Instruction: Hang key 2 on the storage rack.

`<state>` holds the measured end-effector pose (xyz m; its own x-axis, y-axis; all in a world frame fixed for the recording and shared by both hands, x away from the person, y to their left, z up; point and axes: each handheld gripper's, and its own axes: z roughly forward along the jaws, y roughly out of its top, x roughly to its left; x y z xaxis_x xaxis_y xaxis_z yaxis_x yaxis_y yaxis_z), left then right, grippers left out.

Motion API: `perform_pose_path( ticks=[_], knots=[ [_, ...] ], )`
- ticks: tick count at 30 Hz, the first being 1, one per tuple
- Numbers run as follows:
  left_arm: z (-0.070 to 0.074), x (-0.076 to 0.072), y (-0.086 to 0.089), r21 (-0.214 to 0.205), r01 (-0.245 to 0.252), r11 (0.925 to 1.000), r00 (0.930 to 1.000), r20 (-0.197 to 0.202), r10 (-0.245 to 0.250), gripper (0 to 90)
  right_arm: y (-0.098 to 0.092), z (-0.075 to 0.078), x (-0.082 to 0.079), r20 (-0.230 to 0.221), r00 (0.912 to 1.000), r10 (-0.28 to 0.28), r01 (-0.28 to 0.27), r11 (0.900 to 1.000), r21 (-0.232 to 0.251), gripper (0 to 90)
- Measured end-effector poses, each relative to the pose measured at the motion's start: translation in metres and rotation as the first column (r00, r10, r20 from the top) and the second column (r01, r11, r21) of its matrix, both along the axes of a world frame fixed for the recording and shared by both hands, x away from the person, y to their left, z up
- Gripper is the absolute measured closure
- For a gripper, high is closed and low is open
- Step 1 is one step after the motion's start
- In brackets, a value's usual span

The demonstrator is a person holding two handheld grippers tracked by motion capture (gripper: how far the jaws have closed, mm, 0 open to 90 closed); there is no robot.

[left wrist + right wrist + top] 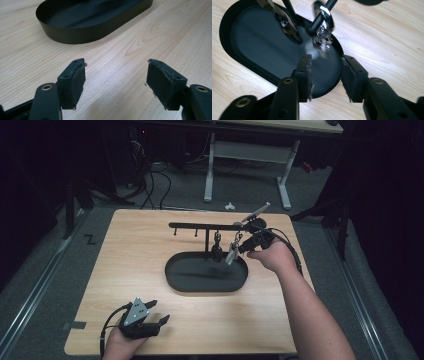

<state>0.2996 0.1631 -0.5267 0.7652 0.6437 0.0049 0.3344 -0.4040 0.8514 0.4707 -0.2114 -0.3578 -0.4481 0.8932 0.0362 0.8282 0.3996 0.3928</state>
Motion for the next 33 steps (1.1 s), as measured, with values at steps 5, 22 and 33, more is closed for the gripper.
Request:
perform_pose_path(
  ticks=[5,22,33],
  knots=[
    [0.0,0.0,0.0,0.002,0.003,1.0,1.0,-0.003,-0.003,31.5,-0.002,-0.005,-0.005,0.018,0.9998,-0.01,0.01,0.9998,0.018,54.6],
    [-0.001,0.0,-0.004,0.01,0.011,0.9999,0.9999,-0.011,-0.011,31.4,-0.029,-0.055,-0.051,0.104,0.9943,-0.023,0.014,0.9963,0.085,44.1],
    [-0.002,0.0,-0.007,0.023,0.017,0.9996,0.9998,-0.01,-0.017,31.4,-0.045,-0.104,-0.115,0.268,0.9633,-0.012,-0.017,0.9943,0.105,41.3]
  ],
)
